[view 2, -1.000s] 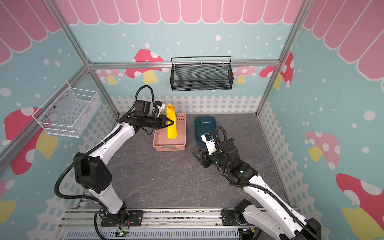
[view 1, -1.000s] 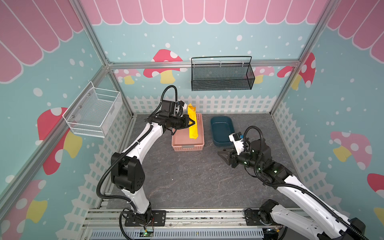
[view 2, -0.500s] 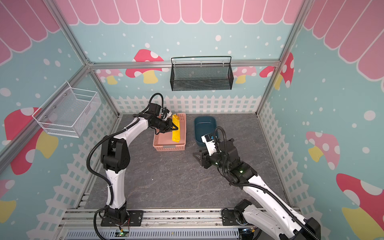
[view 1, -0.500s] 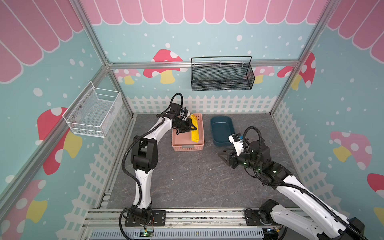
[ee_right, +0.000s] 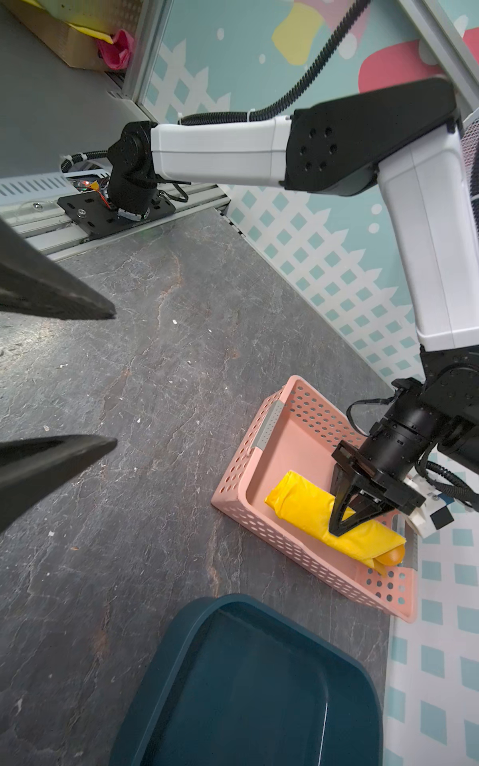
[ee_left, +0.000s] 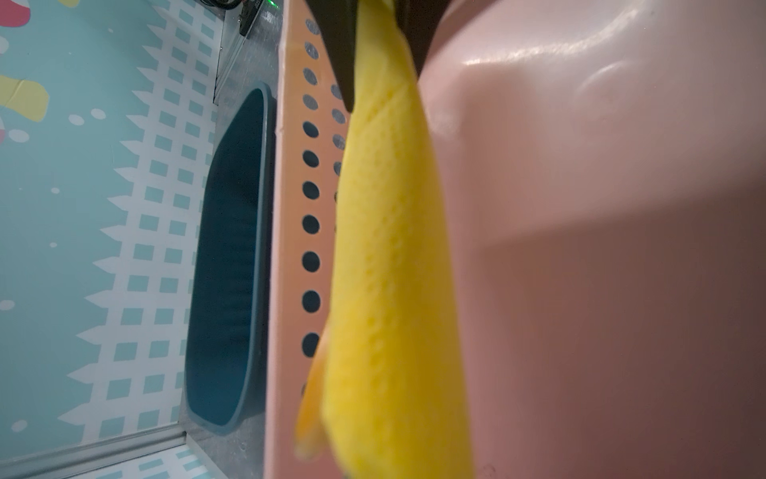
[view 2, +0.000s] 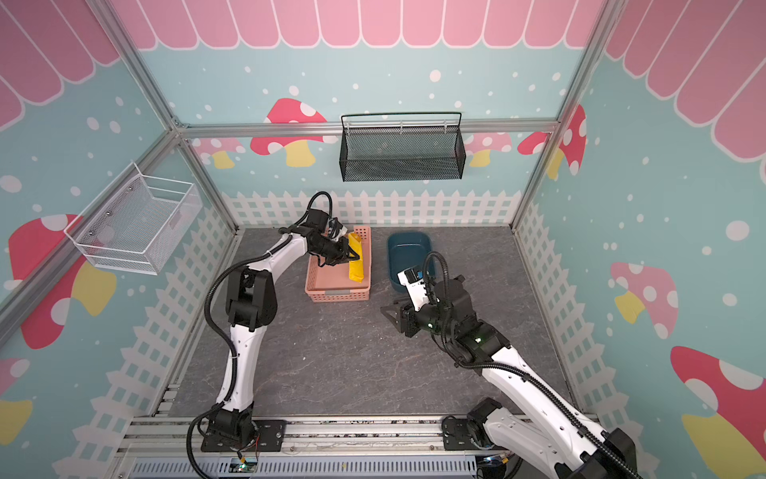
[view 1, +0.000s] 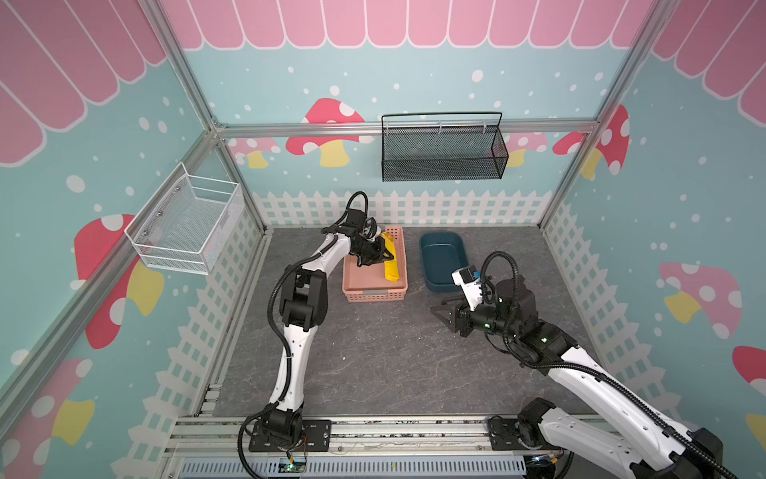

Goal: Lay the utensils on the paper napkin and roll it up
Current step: 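Lower the yellow napkin roll into the pink basket with the left gripper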

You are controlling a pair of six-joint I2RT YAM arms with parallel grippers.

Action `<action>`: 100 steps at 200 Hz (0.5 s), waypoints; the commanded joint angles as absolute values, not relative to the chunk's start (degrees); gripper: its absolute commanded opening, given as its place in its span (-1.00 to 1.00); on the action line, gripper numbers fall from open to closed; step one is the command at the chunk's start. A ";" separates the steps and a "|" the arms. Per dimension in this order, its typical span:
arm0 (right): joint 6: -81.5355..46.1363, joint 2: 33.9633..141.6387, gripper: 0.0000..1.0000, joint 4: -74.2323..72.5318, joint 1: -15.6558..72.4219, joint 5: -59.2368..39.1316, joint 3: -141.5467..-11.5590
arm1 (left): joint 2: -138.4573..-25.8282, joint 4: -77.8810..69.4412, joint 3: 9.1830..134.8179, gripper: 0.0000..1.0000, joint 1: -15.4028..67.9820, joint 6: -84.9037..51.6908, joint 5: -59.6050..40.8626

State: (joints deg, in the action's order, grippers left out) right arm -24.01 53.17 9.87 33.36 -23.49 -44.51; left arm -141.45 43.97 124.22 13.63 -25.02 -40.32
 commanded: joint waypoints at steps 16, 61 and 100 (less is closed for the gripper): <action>-22.69 53.09 -0.07 8.68 33.19 -24.73 -44.69 | -146.76 47.95 130.79 -1.00 13.16 -24.23 -42.24; -22.59 53.40 -0.06 8.43 33.20 -25.49 -44.49 | -151.84 52.59 136.99 -1.00 12.83 -22.88 -43.68; -22.41 53.36 -0.06 8.44 33.20 -25.75 -44.39 | -154.78 54.65 139.47 -1.00 12.75 -22.12 -44.56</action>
State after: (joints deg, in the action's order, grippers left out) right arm -23.90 53.19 9.74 33.36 -24.82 -44.51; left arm -152.11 51.53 136.68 13.45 -24.14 -42.54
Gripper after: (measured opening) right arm 0.469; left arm 0.101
